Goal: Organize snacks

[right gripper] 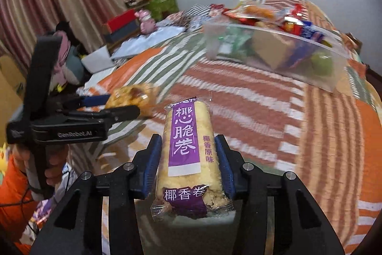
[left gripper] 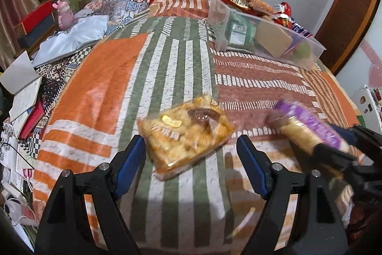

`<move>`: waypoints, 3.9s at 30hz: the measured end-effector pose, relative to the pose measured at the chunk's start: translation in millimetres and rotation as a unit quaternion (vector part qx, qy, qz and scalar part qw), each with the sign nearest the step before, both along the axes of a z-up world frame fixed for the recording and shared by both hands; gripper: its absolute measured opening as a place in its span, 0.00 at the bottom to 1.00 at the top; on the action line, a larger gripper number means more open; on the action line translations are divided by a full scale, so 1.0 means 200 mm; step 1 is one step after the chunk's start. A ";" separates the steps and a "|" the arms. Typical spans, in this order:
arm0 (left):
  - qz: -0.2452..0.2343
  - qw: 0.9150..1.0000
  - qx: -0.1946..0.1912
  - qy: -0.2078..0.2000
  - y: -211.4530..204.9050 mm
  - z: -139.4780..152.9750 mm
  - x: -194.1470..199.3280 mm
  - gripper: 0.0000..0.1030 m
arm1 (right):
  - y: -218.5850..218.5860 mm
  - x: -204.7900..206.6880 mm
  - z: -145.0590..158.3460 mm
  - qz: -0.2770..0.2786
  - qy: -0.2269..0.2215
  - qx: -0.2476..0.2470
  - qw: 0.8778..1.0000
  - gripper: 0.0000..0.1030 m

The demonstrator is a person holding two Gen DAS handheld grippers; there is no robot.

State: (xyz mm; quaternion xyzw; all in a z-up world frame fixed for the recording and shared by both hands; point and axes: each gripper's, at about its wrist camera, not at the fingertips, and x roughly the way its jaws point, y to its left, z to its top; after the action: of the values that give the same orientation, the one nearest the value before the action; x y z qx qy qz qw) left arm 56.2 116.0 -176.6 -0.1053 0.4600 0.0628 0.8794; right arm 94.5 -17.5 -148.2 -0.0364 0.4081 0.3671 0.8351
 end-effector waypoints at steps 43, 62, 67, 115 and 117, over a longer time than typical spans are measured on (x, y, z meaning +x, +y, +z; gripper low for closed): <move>-0.053 0.993 0.006 -0.102 -0.23 0.43 0.74 0.75 | -0.40 0.70 0.32 -0.165 -0.060 0.043 0.983 0.41; -0.078 0.992 0.052 -0.082 -0.29 0.22 1.06 0.75 | -0.30 0.98 0.19 -0.180 -0.049 -0.042 0.982 0.42; -0.083 0.993 0.041 -0.076 -0.27 0.22 1.04 0.75 | -0.30 0.95 0.22 -0.180 -0.063 -0.054 0.980 0.49; -0.076 0.947 0.046 -0.307 -0.47 0.96 -0.05 0.96 | -0.46 0.04 0.77 -0.130 -0.214 0.113 0.962 0.85; -0.078 0.948 0.045 -0.306 -0.47 0.95 -0.06 0.96 | -0.46 0.03 0.77 -0.128 -0.214 0.112 0.962 0.85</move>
State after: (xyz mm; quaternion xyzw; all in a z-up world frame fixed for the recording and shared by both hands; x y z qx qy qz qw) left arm 44.5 21.9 14.1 -0.0434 0.1717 -0.0201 0.9840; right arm 99.9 -109.1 5.5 0.0328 0.1772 0.2839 0.9418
